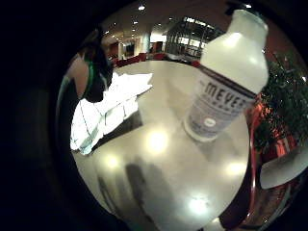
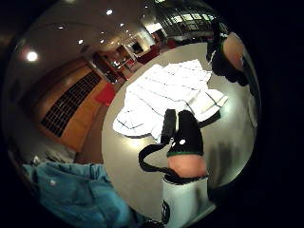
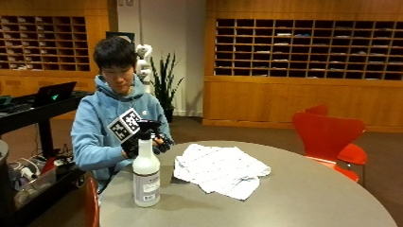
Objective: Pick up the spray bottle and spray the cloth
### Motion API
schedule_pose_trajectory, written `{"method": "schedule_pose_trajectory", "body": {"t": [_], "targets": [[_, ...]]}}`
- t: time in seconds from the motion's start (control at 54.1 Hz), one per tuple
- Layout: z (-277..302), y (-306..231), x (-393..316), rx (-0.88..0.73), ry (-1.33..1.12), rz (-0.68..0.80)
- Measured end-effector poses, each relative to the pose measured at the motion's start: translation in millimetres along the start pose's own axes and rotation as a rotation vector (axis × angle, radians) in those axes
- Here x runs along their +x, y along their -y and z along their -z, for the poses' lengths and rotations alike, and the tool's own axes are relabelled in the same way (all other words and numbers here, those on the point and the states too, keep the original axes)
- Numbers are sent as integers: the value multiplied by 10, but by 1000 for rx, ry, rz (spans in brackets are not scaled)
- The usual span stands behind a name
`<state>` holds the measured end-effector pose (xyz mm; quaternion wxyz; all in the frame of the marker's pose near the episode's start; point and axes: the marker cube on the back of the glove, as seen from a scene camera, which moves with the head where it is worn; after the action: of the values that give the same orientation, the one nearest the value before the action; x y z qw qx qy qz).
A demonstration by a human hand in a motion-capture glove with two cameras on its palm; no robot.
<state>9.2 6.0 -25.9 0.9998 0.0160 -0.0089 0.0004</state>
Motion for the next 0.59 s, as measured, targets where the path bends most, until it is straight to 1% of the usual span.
{"method": "schedule_pose_trajectory", "body": {"t": [0.148, 0.314, 0.591], "targets": [[228, -32, 197, 34, -9, -28], [428, -101, 503, 32, 19, -64], [765, -427, 956, 46, 40, -176]]}}
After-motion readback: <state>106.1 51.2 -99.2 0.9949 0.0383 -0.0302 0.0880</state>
